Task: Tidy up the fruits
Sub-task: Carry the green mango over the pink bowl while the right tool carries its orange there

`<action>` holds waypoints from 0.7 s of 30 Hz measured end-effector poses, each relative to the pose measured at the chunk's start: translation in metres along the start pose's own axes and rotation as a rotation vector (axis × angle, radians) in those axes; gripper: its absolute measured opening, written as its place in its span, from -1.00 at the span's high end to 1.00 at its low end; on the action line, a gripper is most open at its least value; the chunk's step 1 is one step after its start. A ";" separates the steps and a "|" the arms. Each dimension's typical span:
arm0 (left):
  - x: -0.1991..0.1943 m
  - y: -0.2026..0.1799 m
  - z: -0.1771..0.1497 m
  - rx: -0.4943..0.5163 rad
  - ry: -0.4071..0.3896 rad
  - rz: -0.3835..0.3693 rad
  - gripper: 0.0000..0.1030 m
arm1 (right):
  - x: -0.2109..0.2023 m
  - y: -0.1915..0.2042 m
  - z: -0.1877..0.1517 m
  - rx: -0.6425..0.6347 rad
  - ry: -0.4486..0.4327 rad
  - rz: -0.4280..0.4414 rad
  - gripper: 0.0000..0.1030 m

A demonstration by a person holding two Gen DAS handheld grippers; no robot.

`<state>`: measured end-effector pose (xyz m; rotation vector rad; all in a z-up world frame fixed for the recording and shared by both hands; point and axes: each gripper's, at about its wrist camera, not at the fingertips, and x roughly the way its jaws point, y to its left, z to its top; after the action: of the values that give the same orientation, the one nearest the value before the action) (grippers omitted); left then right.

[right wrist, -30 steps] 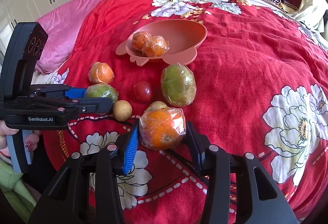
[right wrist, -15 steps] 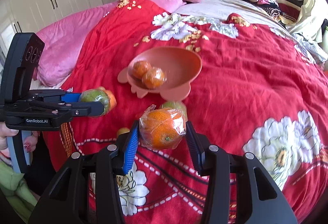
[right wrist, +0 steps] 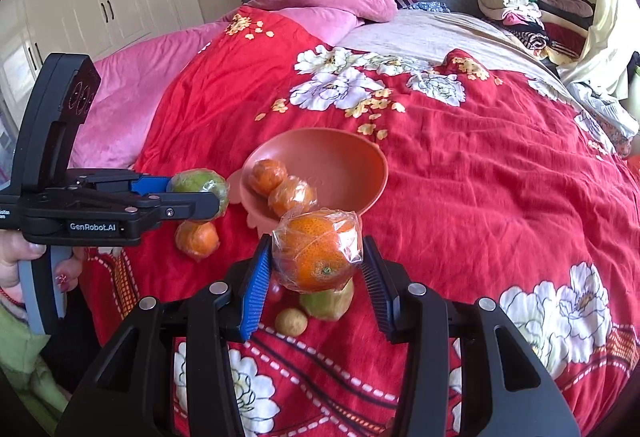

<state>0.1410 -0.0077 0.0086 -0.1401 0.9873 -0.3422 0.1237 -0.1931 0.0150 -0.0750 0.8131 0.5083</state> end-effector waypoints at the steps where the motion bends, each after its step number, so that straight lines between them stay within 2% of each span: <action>1: 0.003 0.001 0.003 0.001 0.004 0.004 0.11 | 0.001 -0.002 0.002 0.001 -0.001 -0.001 0.17; 21: 0.047 0.011 0.028 0.008 0.052 0.033 0.11 | 0.042 -0.013 0.020 -0.014 0.036 -0.005 0.17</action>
<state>0.1906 -0.0149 -0.0165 -0.1082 1.0380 -0.3205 0.1673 -0.1825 -0.0024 -0.0994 0.8448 0.5092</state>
